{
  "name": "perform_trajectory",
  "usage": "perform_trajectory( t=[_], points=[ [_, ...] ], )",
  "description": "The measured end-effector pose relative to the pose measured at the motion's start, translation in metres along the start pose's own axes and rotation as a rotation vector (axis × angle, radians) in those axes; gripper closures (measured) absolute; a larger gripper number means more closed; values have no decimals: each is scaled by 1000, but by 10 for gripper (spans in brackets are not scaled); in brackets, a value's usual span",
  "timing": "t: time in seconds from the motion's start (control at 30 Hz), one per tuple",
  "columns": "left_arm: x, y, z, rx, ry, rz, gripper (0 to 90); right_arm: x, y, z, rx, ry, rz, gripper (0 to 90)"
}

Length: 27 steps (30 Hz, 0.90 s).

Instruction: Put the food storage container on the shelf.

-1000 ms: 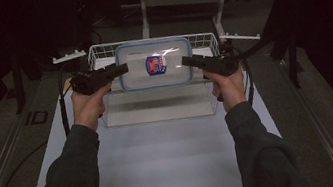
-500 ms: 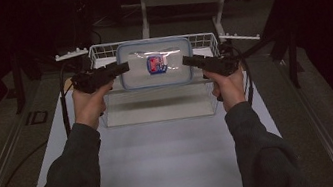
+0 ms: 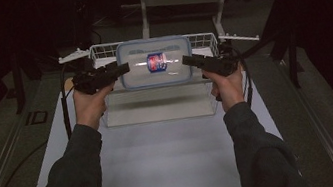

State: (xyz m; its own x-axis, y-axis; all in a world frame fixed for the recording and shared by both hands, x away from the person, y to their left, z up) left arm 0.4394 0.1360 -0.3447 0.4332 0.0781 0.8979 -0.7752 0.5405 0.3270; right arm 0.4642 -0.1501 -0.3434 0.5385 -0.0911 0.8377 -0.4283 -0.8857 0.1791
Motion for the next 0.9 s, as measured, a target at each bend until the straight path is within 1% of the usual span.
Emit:
perform_trajectory(
  t=[0.1,0.13,0.17,0.23,0.27,0.3,0.33,0.4,0.5,0.53,0.6,0.63,0.67,0.7,0.73,0.77,0.8,0.83,0.87,0.9],
  points=[
    [-1,-1,0,-5,3,-3,477,0,-1,2,-4,-2,-2,471],
    [-2,-1,0,0,-10,-10,469,-1,-2,3,-13,-2,-11,483],
    [-3,-2,1,-1,-11,-14,456,-2,-3,4,-23,2,-23,477],
    [-4,-3,1,-9,-8,-17,424,-8,-9,6,-50,26,-73,413],
    [-4,-5,0,-13,5,-16,413,-10,-11,6,-61,34,-87,399],
    [-4,-5,0,-13,5,-16,412,-10,-11,6,-61,34,-87,399],
    [-4,-5,-1,-19,11,-17,412,-11,-12,7,-62,28,-73,404],
    [-3,-6,-3,-25,25,-18,411,-11,-13,9,-41,-4,-57,407],
    [-2,-8,-4,-29,23,-16,411,-11,-13,9,-45,3,-60,409],
    [-1,-9,-4,-30,25,-15,411,-11,-12,8,-50,12,-63,419],
    [0,-11,-5,-32,31,-16,411,-11,-11,7,-56,15,-62,419],
    [2,-12,-7,-12,32,-9,413,-12,-10,6,-64,21,-60,417],
    [2,-12,-7,-12,32,-9,418,-12,-10,6,-64,21,-60,417],
    [3,-13,-8,4,29,-7,432,-12,-10,5,-55,12,-46,414],
    [4,-16,-9,32,14,-16,440,-11,-9,4,-53,5,-33,413],
    [5,-17,-9,39,8,-19,429,-11,-8,4,-51,7,-21,414],
    [5,-17,-9,39,8,-19,461,-11,-8,4,-51,7,-21,414],
    [5,-17,-9,39,8,-19,461,-10,-8,3,-52,4,-7,414],
    [5,-21,-9,61,-11,-28,461,-10,-8,3,-52,4,-7,409],
    [5,-21,-9,67,-14,-24,450,-7,-5,4,-60,-5,25,401]
  ],
)
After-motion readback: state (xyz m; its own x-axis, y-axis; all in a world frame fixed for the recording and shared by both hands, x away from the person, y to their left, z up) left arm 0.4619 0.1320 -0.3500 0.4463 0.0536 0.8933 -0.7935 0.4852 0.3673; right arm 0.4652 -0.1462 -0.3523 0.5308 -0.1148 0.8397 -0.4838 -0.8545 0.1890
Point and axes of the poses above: each handheld gripper's, and its own axes: y roughly backward along the jaws, x roughly out of its top, z roughly to its right, the point moved 6 cm from there along -y, roughly forward along the jaws, and after that the axes turned 12 degrees about x, right-handed, at the moved point
